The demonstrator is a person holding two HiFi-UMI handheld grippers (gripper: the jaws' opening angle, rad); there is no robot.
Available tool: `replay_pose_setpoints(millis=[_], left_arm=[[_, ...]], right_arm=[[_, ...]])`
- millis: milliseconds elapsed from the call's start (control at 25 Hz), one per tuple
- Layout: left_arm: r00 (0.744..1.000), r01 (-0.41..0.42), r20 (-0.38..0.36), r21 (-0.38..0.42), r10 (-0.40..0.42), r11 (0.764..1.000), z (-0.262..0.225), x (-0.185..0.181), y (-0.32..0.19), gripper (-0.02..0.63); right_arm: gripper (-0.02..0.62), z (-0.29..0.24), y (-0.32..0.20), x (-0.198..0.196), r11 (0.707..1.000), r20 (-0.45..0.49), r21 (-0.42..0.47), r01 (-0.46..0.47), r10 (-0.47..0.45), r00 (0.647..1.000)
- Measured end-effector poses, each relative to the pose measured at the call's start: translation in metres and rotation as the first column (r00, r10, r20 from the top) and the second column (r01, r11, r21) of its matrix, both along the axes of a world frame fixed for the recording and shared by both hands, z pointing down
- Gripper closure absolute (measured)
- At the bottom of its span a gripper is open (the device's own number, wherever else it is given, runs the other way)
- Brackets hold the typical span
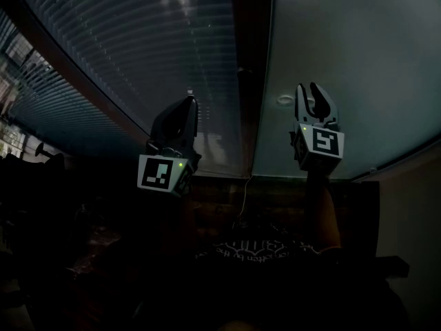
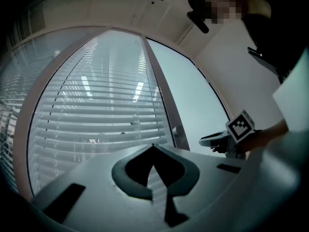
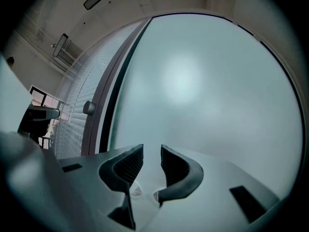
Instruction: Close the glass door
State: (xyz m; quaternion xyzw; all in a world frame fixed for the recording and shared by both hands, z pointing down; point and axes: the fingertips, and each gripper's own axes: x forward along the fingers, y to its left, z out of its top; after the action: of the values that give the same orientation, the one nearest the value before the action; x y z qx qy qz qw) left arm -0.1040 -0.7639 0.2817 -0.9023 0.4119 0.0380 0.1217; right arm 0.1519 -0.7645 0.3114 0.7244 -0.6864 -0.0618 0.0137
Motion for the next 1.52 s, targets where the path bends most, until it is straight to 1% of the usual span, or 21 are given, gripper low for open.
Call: replay_pose_setpoints(millis=[400,720,760,880,1000,1160,1520], left_arm=[[1.000,-0.006,0.004,-0.012,0.006,1.000,0.006,0.001,-0.002,0.604],[1.000,-0.010,-0.018,-0.018,0.009,1.000,0.008,0.000,-0.002,0.604],[1.000,-0.011,-0.019,-0.017,0.011,1.000,0.008,0.001,-0.001,0.604],[1.000,-0.012,-0.023,-0.017,0.012,1.000,0.008,0.001,-0.001,0.604],[1.000,-0.009,-0.027,-0.018,0.008,1.000,0.009,0.000,0.000,0.604],[1.000,-0.006,-0.028,-0.024,0.005,1.000,0.010,0.000,-0.001,0.604],[1.000,-0.004,-0.025,-0.019,0.004,1.000,0.009,0.003,0.001,0.604]], right_arm=[[0.480,-0.001,0.001,-0.003,1.000,0.002,-0.011,0.019,-0.019,1.000],[0.481,0.001,0.002,-0.003,0.999,-0.022,-0.032,0.021,-0.021,1.000],[0.488,-0.001,0.003,-0.003,0.999,-0.023,-0.025,0.022,-0.023,0.999],[0.554,-0.009,0.009,-0.002,1.000,-0.025,0.015,0.015,-0.015,1.000],[0.588,-0.014,0.011,-0.002,0.999,-0.030,0.037,0.016,-0.015,0.999],[0.592,-0.017,0.013,-0.007,0.998,-0.049,0.049,0.039,-0.037,0.998],[0.592,-0.020,0.016,-0.005,0.998,-0.033,0.036,0.044,-0.043,0.999]])
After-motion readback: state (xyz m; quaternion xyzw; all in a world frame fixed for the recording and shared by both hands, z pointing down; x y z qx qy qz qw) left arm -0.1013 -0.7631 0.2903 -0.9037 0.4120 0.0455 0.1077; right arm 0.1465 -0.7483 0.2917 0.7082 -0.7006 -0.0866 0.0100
